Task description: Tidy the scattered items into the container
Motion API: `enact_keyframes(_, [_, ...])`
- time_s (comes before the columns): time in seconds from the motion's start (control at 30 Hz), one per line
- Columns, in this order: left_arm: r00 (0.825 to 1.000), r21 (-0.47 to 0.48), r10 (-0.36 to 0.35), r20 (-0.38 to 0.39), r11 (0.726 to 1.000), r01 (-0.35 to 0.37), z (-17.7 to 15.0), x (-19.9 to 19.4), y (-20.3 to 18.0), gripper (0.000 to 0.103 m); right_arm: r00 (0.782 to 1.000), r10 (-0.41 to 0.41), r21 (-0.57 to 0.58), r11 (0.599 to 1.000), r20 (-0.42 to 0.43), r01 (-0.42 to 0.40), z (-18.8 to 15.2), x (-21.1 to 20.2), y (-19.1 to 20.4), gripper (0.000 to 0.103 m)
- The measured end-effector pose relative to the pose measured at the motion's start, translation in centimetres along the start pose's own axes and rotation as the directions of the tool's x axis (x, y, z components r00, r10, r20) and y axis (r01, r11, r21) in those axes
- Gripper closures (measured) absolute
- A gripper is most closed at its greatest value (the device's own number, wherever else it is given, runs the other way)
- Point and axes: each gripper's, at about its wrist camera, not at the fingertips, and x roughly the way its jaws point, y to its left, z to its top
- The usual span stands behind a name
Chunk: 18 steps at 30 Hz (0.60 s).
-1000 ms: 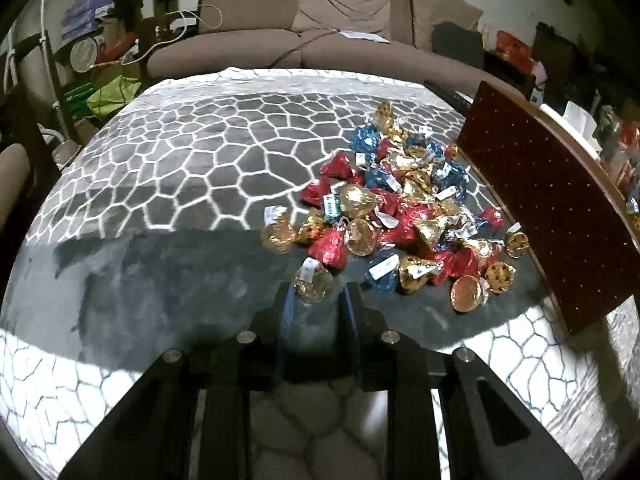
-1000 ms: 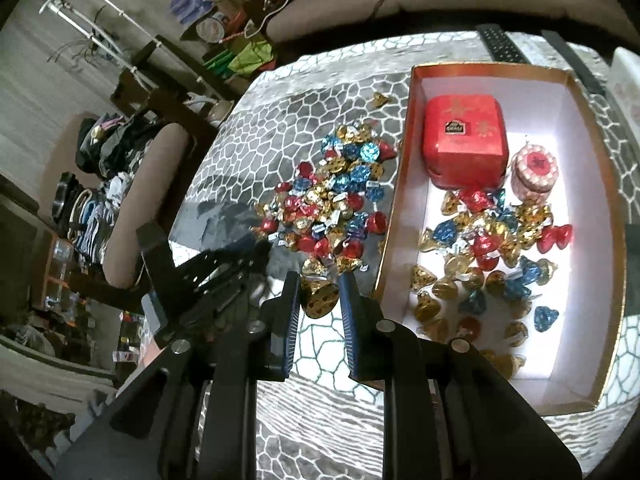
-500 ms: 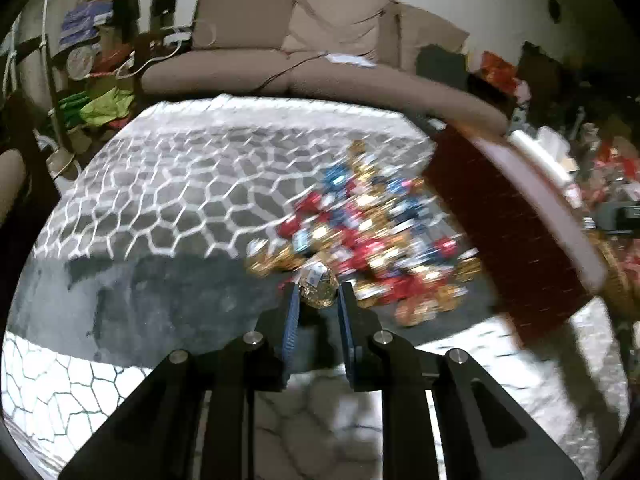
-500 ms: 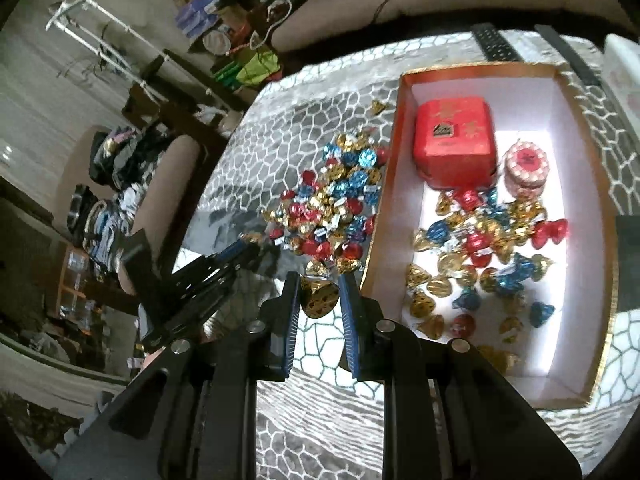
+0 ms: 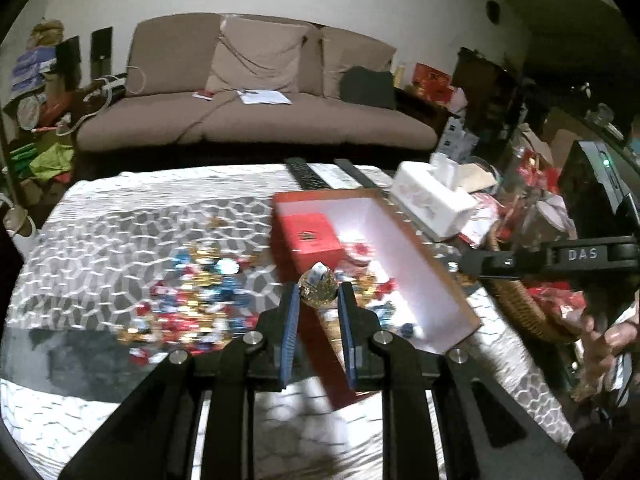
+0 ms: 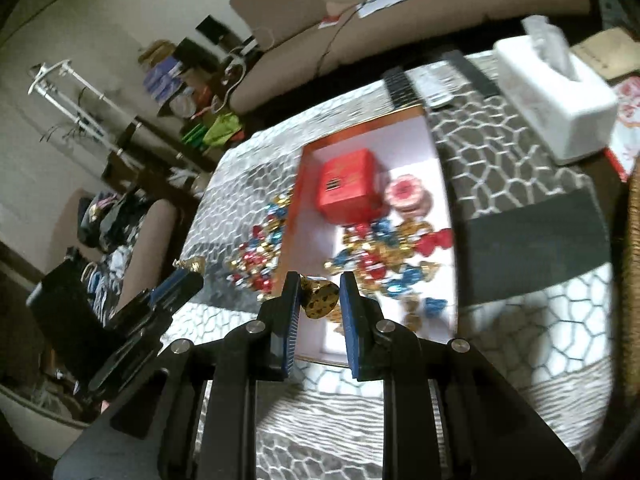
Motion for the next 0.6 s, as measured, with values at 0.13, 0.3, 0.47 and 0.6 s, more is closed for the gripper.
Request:
enact_keyframes(0.13, [1.0,0.024,-0.007,-0.029,1.0,0.008,-0.2,1.7,-2.3,0.083,0.999,-0.035,-0.002,0.999,0.022,0.035,0.2,-0.6,-1.3,0.084])
enact_keyframes(0.3, [0.997,0.044,0.015,-0.074,0.999,-0.011,-0.5,4.0,-3.5,0.083,0.997,-0.078,-0.021,0.997,0.016,0.079,0.4,0.5,-2.3,0.084])
enact_keyframes(0.47, [0.994,0.063,0.044,-0.104,0.997,-0.038,-1.1,5.5,-3.9,0.083,0.995,-0.097,-0.039,0.995,-0.01,0.097,0.6,2.8,-2.3,0.084])
enact_keyframes(0.6, [0.992,0.044,0.061,-0.111,0.997,-0.057,-1.2,6.1,-3.6,0.083,0.989,-0.146,-0.058,0.988,-0.023,0.145,0.7,4.1,-2.7,0.084])
